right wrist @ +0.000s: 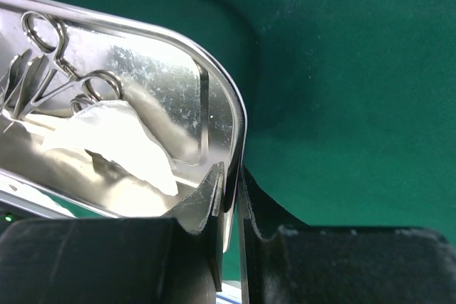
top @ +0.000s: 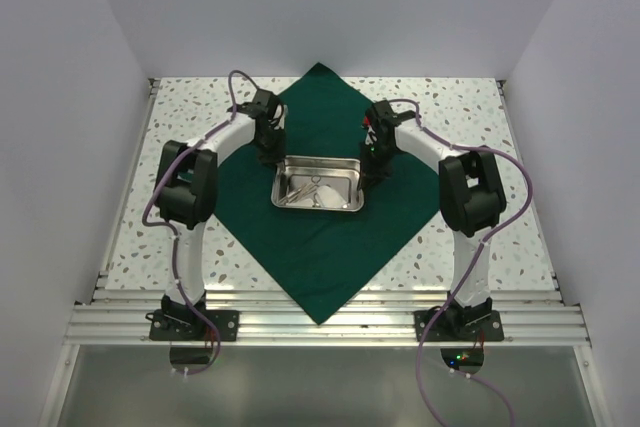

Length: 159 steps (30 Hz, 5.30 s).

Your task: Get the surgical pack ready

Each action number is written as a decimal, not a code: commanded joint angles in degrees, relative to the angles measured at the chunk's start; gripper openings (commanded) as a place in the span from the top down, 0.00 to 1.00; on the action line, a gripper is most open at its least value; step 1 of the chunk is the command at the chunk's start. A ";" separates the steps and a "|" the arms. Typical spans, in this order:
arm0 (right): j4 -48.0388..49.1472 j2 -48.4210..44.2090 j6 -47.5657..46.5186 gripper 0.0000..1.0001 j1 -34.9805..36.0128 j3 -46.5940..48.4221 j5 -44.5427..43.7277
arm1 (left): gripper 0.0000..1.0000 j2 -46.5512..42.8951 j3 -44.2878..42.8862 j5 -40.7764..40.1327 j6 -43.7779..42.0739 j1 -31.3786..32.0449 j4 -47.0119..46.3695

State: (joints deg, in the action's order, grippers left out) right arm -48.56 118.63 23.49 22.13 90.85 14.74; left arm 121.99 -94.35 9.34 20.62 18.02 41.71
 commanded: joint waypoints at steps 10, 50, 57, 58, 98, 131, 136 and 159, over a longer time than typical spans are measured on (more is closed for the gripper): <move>-2.95 1.17 -0.72 1.00 0.99 3.46 1.52 | 0.84 2.81 -5.06 1.99 -0.05 -1.23 -3.04; -9.72 -5.35 -7.40 0.06 -0.86 9.43 -2.71 | 0.44 -9.14 8.47 6.03 0.30 -3.70 -6.56; -7.08 1.60 -6.00 0.23 -0.86 11.89 -0.59 | 0.52 -8.88 9.79 8.67 1.35 -3.52 -7.70; -7.08 2.13 -5.91 0.27 -0.77 12.42 -0.59 | 0.54 -8.79 10.06 9.02 1.52 -3.61 -7.96; -15.16 2.24 -10.12 0.01 -3.06 25.87 -12.71 | 0.35 -10.19 3.55 3.14 2.41 -4.75 -5.59; 7.51 -16.24 -0.46 0.49 61.54 -18.35 -13.42 | 0.00 -46.85 26.41 -7.94 11.02 -7.74 -4.28; 7.69 -14.39 0.42 0.61 61.72 -17.72 -16.32 | 0.00 -47.37 26.14 -7.76 10.23 -7.74 -3.48; 7.25 -15.88 3.15 1.00 62.16 -23.88 -19.22 | 0.00 -46.32 25.35 -7.76 8.73 -7.74 -2.61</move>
State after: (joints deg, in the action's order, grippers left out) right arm -41.10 102.76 25.54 83.55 65.01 -3.79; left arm 75.53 -67.66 2.24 30.41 10.76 38.72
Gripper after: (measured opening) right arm 0.039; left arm 0.997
